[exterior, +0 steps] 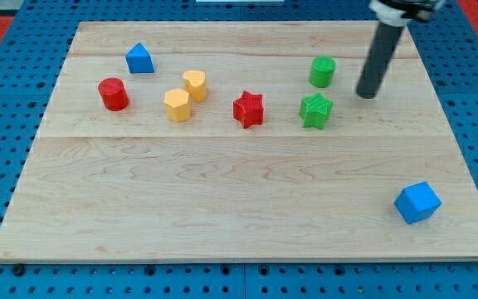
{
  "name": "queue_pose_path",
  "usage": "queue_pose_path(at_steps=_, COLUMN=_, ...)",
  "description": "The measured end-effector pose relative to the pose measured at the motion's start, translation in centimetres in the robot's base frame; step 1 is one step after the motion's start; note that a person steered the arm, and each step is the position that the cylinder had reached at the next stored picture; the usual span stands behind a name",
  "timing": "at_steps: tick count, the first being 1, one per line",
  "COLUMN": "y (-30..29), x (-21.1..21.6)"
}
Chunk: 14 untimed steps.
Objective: Slide the green star above the blue cube
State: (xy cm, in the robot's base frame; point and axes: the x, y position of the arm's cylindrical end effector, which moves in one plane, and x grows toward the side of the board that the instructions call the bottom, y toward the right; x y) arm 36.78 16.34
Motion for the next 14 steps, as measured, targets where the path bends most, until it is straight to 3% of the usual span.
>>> queue_pose_path(at_steps=1, y=-5.6, x=0.0)
queue_pose_path(at_steps=3, y=-7.9, x=5.1)
queue_pose_path(at_steps=4, y=-13.7, x=4.0)
queue_pose_path(at_steps=6, y=-9.0, x=9.3)
queue_pose_path(at_steps=9, y=-0.5, x=5.5)
queue_pose_path(at_steps=11, y=2.1, x=9.3)
queue_pose_path(at_steps=14, y=7.0, x=9.5)
